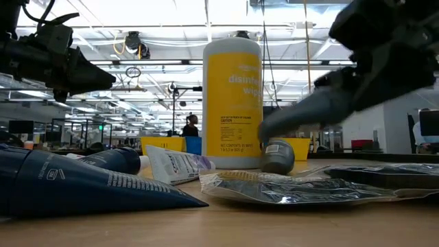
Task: Pick & Place Travel size toiletries
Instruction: Put the deodorant into the right blue basket
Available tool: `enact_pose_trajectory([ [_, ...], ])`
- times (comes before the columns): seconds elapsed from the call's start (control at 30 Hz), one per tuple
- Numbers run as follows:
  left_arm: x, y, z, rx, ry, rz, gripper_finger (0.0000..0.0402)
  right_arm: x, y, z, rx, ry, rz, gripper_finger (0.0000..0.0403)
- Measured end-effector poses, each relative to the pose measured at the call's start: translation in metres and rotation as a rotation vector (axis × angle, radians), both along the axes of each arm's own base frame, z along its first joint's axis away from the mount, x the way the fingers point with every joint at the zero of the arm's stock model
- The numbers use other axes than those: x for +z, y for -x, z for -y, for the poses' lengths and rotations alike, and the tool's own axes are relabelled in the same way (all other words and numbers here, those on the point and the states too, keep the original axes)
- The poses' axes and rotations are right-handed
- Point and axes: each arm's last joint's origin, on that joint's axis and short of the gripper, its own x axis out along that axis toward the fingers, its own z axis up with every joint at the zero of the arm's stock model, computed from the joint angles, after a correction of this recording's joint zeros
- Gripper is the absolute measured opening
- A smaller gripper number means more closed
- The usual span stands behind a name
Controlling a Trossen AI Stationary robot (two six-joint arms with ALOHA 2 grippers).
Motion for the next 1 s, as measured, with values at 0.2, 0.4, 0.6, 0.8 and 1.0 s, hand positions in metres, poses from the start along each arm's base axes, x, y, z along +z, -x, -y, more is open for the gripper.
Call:
enact_pose_trajectory([
  [0.2, 0.0, 0.0, 0.0, 0.0, 0.0, 0.0, 0.0113, 0.016, 0.006, 0.003, -0.004, 0.012, 0.073, 0.0138],
  [0.4, 0.0, 0.0, 0.0, 0.0, -0.001, 0.0, 0.0113, 0.018, 0.009, 0.005, -0.028, 0.033, 0.062, 0.0115],
  [0.6, 0.0, 0.0, 0.0, 0.0, 0.0, 0.001, 0.0113, 0.014, 0.011, 0.006, -0.028, 0.043, 0.015, 0.0073],
  [0.8, 0.0, 0.0, 0.0, 0.0, 0.005, 0.005, 0.0113, 0.014, 0.011, 0.006, -0.058, 0.003, 0.001, 0.0073],
  [1.0, 0.0, 0.0, 0.0, 0.0, 0.006, 0.007, 0.0113, 0.002, 0.005, 0.003, -0.078, -0.012, -0.034, 0.0122],
])
